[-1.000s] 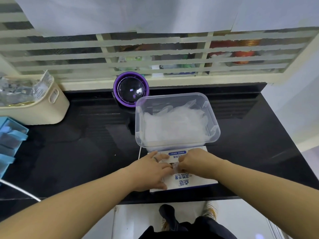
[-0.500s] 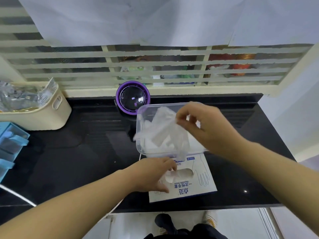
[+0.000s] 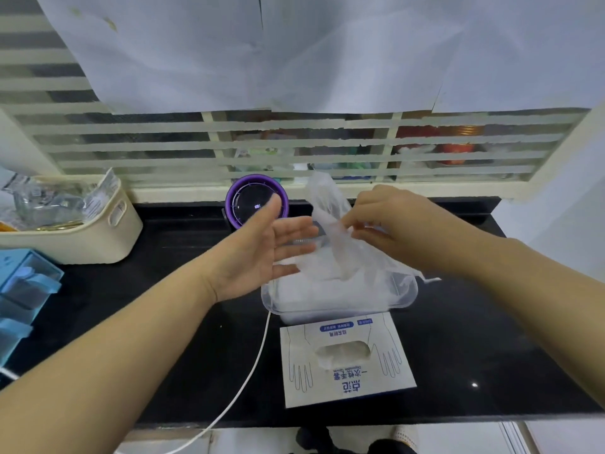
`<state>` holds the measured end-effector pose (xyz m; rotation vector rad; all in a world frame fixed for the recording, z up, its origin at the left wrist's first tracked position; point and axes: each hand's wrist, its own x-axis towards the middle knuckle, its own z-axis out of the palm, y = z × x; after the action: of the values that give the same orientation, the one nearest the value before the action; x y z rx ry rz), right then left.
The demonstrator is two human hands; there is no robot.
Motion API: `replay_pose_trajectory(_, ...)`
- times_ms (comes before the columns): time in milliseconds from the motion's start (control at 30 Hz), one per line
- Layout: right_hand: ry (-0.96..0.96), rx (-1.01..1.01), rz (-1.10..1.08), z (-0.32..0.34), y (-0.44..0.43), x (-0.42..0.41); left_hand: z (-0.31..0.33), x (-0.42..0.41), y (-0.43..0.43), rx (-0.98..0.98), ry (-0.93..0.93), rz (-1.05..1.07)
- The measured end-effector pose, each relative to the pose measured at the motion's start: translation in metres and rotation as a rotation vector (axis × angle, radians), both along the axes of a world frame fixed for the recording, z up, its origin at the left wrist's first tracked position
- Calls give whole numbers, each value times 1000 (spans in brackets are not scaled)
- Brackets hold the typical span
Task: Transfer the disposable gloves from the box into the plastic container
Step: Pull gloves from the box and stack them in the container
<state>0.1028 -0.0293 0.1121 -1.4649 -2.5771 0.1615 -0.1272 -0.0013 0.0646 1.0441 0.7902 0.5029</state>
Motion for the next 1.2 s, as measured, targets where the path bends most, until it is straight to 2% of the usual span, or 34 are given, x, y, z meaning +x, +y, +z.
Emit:
replay_pose_trajectory(133, -156, 57, 57, -2, 10, 0, 13, 7, 11, -1, -26, 36)
replay_pose_trajectory(267, -293, 69, 90, -5, 25, -10, 18, 25, 20, 185, 115, 0)
replay_pose_trajectory(367, -399, 16, 75, 4, 38, -18, 12, 36, 27, 221, 251, 143)
replay_pose_trajectory(467, -495, 39, 75, 14, 49, -27, 0, 43, 31, 200, 309, 241)
replay_pose_trajectory(567, -418, 48, 68, 2, 56, -32, -17, 44, 33, 233, 462, 308)
replay_pose_trajectory(700, -400, -150, 52, -49, 59, -29, -42, 41, 36, 411, 732, 273)
replay_pose_trajectory(800, -375, -311, -1, -82, 57, -23, -59, 43, 41, 431, 810, 273)
replay_pose_trajectory(900, -332, -351, -13, -101, 57, -18, -66, 51, 40, 474, 869, 199)
replay_pose_trajectory(1000, -321, -406, 2, -116, 57, -14, -71, 55, 36, 633, 1012, 126)
replay_pose_trajectory(1100, -339, -451, 41, -132, 55, -13, -76, 51, 31, 1037, 1324, 22)
replay_pose_trajectory(1167, -340, -440, 79, -141, 55, -15, -74, 50, 33, 1322, 1354, -60)
replay_pose_trajectory(1200, -340, -427, 104, -144, 55, -16, -70, 51, 35, 1365, 1303, -177)
